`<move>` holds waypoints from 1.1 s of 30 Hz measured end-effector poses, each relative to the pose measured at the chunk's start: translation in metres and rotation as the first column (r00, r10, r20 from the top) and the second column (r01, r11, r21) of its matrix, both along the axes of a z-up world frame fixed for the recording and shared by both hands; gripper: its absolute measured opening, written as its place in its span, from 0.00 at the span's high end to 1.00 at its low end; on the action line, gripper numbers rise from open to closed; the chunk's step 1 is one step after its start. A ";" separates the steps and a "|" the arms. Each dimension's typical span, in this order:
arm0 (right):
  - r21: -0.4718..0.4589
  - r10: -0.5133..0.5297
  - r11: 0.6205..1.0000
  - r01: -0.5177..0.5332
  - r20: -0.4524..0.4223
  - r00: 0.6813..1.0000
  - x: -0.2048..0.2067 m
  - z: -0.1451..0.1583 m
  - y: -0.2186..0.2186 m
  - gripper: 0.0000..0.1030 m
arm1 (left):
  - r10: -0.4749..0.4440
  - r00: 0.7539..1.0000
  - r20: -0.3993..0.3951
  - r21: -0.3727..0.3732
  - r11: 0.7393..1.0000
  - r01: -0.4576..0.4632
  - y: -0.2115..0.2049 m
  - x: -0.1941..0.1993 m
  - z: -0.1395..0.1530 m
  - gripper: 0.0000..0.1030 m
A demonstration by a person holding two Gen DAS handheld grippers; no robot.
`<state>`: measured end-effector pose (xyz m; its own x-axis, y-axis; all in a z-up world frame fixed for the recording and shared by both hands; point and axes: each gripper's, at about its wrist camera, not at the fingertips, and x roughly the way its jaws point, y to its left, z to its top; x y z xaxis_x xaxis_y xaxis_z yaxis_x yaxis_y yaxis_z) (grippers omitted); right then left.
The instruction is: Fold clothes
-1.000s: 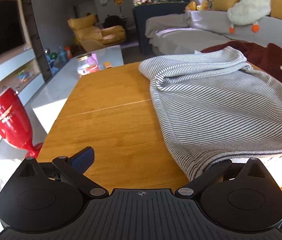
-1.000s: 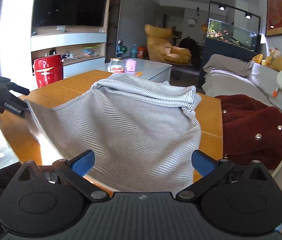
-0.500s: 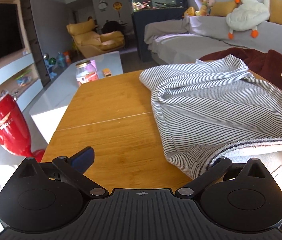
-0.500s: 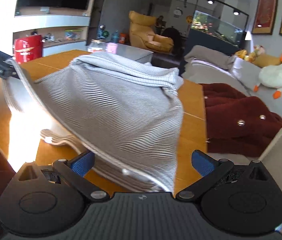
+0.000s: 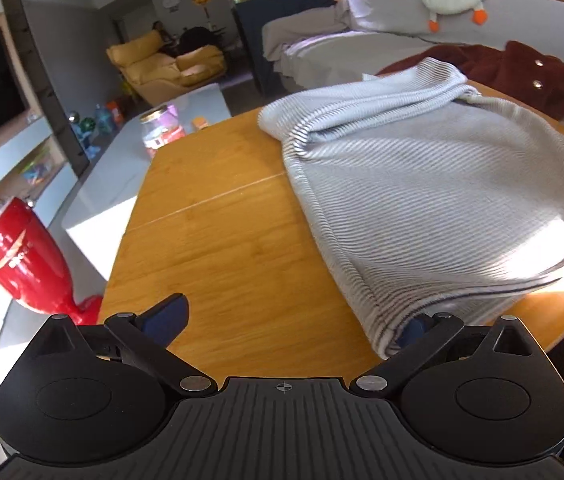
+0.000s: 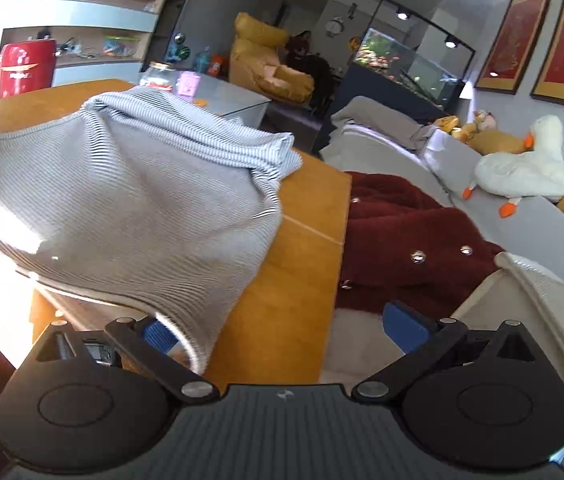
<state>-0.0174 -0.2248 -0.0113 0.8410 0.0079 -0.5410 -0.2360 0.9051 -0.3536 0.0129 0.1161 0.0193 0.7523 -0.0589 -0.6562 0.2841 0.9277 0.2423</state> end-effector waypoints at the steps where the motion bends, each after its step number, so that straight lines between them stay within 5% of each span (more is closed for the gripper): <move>1: 0.013 0.033 0.999 -0.033 -0.016 0.999 -0.005 0.002 0.001 0.00 | -0.030 0.999 -0.016 -0.010 1.000 0.030 -0.001 -0.005 0.001 0.00; 4: 0.097 0.120 0.988 -0.118 -0.016 0.993 -0.019 0.019 -0.001 0.00 | -0.079 0.996 -0.027 -0.061 0.995 0.078 0.002 -0.019 0.013 0.00; 8: 0.306 0.178 0.934 -0.187 0.057 0.982 -0.018 0.056 -0.011 0.00 | -0.079 0.997 0.009 -0.223 0.972 0.079 0.007 -0.019 0.042 0.00; 12: 0.546 0.186 0.813 -0.202 0.086 0.979 0.013 0.074 -0.016 0.00 | -0.032 0.995 0.090 -0.321 0.945 0.059 -0.010 0.008 0.063 0.00; 16: 0.719 0.121 0.681 -0.142 0.081 0.989 0.062 0.062 -0.012 0.00 | 0.040 0.990 0.136 -0.331 0.944 0.007 -0.043 0.052 0.057 0.00; 22: 0.752 0.027 0.658 -0.037 0.026 0.999 0.124 0.024 0.000 0.00 | 0.071 0.979 0.190 -0.284 0.959 -0.015 -0.074 0.100 0.024 0.00; 27: 0.677 -0.048 0.723 0.140 -0.152 0.987 0.163 -0.011 0.013 0.00 | 0.058 0.998 0.031 -0.331 0.943 -0.045 -0.070 0.137 -0.016 0.00; 33: 0.696 -0.023 0.703 0.146 -0.183 0.983 0.162 -0.018 0.009 0.00 | 0.085 0.995 -0.053 -0.412 0.906 -0.099 -0.050 0.148 -0.022 0.00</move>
<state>0.1448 -0.2157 -0.0293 0.7669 0.3711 -0.5236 -0.1398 0.8929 0.4281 0.1605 0.0656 -0.0031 0.7455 -0.2621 -0.6128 0.1940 0.9650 -0.1767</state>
